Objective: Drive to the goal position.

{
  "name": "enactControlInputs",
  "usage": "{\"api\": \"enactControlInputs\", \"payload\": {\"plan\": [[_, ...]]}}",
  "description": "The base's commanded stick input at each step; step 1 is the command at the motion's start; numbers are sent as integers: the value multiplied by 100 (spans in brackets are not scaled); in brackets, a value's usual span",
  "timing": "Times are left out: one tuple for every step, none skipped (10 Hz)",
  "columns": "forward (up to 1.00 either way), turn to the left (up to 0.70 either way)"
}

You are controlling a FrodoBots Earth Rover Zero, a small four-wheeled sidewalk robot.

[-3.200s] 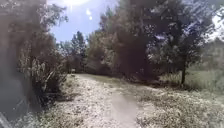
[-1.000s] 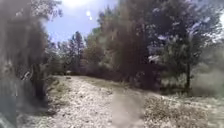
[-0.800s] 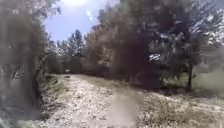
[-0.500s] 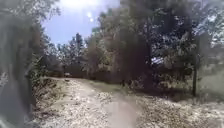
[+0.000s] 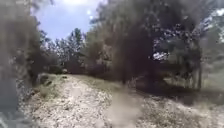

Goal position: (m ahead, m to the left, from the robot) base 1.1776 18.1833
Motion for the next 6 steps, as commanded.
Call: {"api": "enactControlInputs", "payload": {"plan": [[66,7],[67,0],[67,0],[67,0],[68,21],[68,24]]}}
